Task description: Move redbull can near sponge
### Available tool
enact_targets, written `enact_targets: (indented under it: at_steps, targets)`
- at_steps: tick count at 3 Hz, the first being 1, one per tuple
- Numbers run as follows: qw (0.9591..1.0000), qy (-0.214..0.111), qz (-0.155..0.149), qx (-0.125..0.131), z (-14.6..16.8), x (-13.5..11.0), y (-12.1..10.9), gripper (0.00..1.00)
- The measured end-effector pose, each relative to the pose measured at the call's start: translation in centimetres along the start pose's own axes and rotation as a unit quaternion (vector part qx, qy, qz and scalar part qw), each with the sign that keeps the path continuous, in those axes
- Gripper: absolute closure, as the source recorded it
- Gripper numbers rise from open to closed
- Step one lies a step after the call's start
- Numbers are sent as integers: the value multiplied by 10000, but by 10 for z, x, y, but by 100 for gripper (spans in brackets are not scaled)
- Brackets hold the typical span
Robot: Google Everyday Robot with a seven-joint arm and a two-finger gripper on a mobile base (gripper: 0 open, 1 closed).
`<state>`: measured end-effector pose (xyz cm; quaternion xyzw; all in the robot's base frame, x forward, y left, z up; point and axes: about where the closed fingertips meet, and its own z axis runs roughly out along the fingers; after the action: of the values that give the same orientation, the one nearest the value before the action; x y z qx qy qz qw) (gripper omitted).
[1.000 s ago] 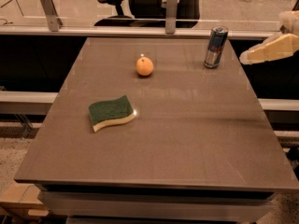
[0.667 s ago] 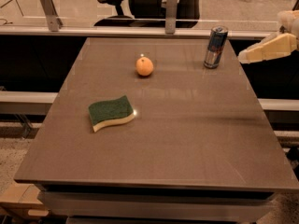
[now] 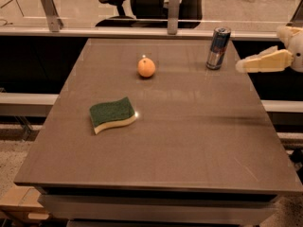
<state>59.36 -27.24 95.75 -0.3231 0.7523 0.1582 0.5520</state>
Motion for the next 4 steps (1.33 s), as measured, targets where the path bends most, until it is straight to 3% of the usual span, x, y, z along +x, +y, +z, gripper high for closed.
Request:
enact_targets:
  at_steps: [1, 2, 3, 4]
  targets:
    - [9960, -854, 143, 234, 17, -1, -7, 0]
    - [9894, -1384, 125, 422, 24, -9, -16, 0]
    - [9863, -1564, 16, 516, 32, -18, -23, 0]
    - [9880, -1468, -101, 476, 51, -23, -28, 0]
